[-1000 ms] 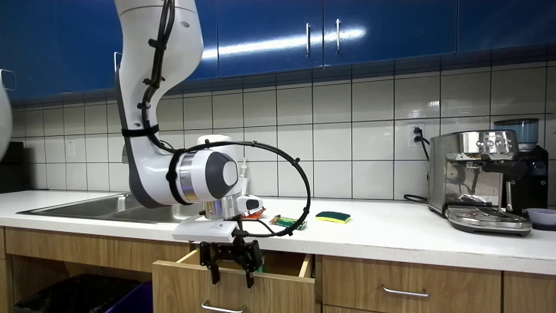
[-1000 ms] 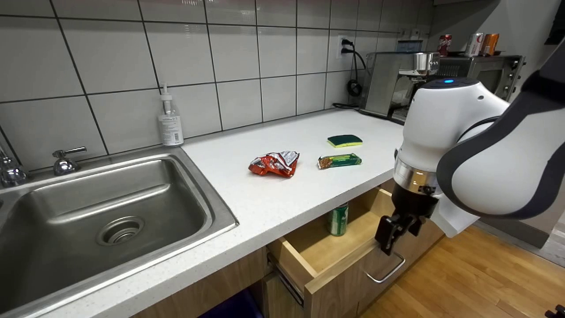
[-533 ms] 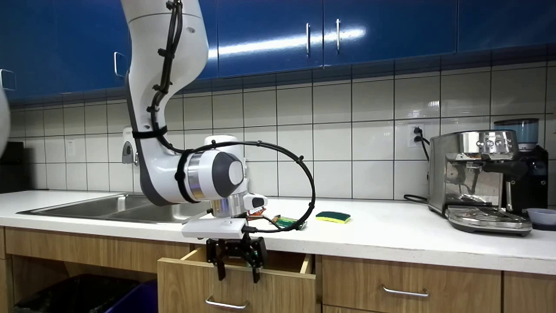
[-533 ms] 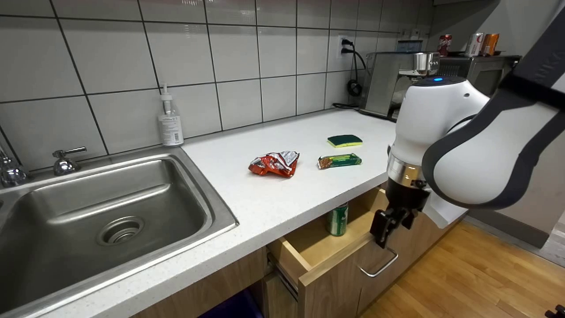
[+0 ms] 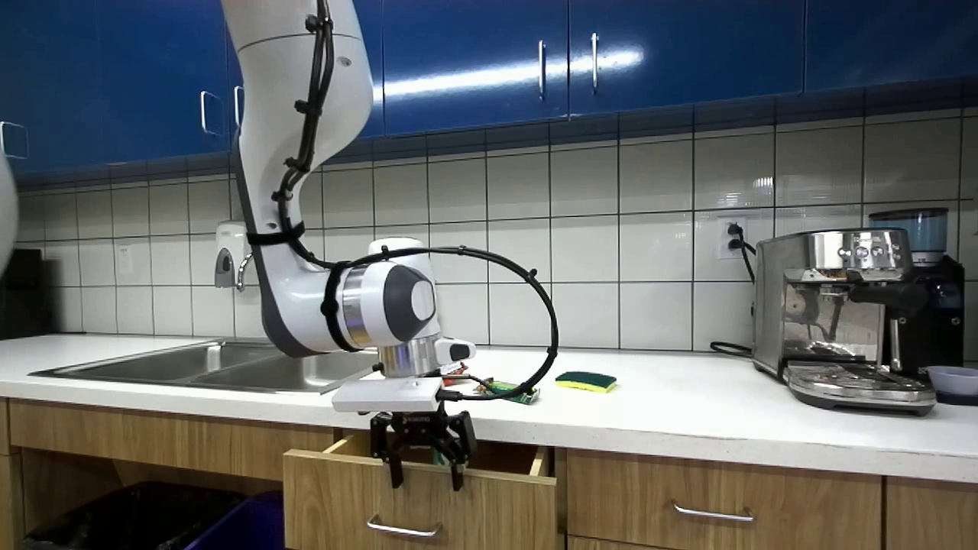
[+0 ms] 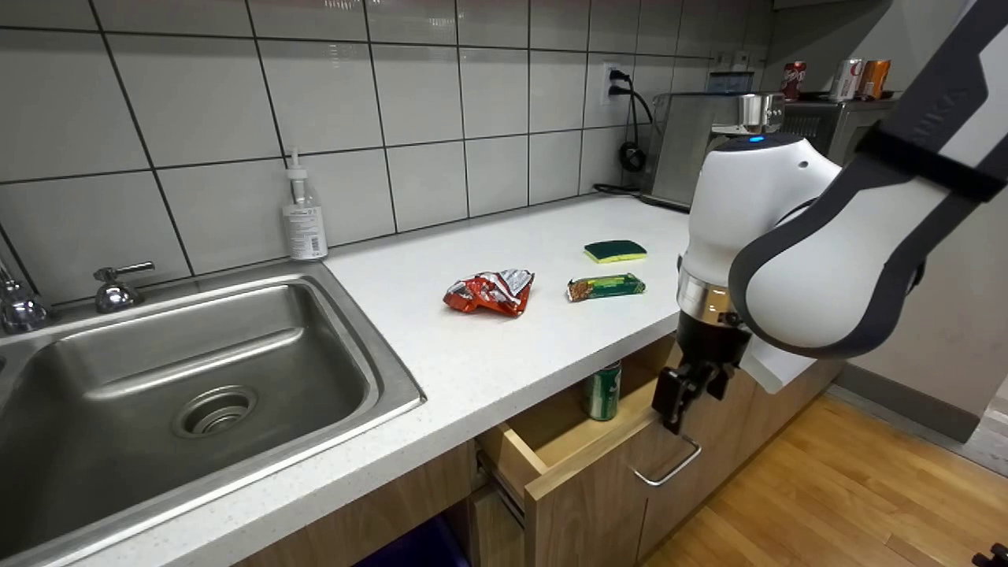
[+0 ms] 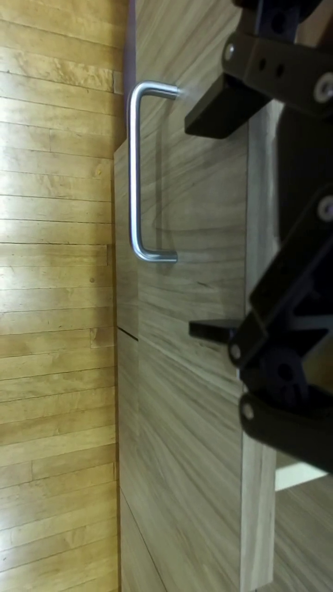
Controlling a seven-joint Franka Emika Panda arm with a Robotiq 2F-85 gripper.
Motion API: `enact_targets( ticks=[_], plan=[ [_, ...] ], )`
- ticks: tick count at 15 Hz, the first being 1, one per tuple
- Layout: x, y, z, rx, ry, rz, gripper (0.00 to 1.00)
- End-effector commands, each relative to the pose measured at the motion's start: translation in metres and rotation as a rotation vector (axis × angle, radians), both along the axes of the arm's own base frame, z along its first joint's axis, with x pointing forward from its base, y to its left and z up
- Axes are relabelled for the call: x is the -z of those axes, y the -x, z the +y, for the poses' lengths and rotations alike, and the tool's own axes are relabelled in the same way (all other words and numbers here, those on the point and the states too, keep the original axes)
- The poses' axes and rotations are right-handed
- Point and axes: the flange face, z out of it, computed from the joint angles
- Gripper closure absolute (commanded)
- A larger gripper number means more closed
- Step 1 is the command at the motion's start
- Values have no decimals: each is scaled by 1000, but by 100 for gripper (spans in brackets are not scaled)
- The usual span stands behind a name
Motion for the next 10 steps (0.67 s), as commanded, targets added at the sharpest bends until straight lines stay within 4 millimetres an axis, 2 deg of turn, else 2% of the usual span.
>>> enact_targets(
  ticks=[1,10],
  plan=[
    [-8,-26,-14,-3,5,-14,0],
    [-8,-47,-18,-16,14,-1,0]
  ],
)
